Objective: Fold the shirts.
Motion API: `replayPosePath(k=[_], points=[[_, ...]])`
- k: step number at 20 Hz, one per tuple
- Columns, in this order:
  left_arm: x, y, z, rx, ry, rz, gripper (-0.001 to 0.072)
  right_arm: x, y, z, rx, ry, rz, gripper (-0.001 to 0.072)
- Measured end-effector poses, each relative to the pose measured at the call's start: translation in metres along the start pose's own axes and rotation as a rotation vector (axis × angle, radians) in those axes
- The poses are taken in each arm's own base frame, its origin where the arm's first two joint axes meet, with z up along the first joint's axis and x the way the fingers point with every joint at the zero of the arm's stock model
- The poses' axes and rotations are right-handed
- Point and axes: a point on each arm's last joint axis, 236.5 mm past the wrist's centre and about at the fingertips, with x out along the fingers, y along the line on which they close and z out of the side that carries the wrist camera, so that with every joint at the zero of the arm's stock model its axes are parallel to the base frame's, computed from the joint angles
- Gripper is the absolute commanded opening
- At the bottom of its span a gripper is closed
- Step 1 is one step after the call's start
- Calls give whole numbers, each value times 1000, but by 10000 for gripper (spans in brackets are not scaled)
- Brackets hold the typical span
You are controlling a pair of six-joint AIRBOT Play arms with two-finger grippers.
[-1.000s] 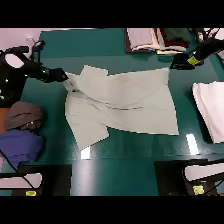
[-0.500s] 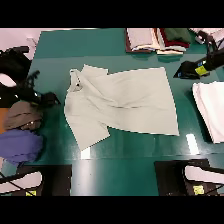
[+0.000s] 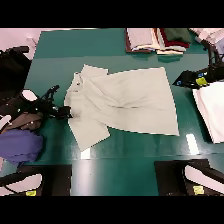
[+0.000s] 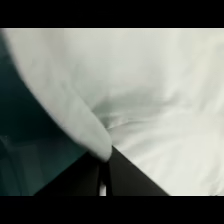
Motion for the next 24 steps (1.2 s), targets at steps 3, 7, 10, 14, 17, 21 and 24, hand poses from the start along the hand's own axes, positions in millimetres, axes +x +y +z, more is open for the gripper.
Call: replayPosePath(k=[3,7,10,14,17,21,24], points=[[-14,-10,11,24,-48,-9,29,-11,-20,-18,30,50,-40,439],[-47,-26,25,82,-146,-9,30,-3,-75,-79,194,217,-95,461],[-63,-33,29,112,-191,-4,30,18,-106,-142,355,348,-86,461],[-70,-36,31,126,-213,-2,30,48,-115,-206,483,446,-42,461],[-72,-37,31,128,-218,-2,30,68,-103,-226,541,450,27,460],[-73,-38,32,127,-221,-6,30,84,-80,-234,554,451,104,419],[-73,-39,32,126,-222,-8,29,96,-75,-229,477,436,83,14]])
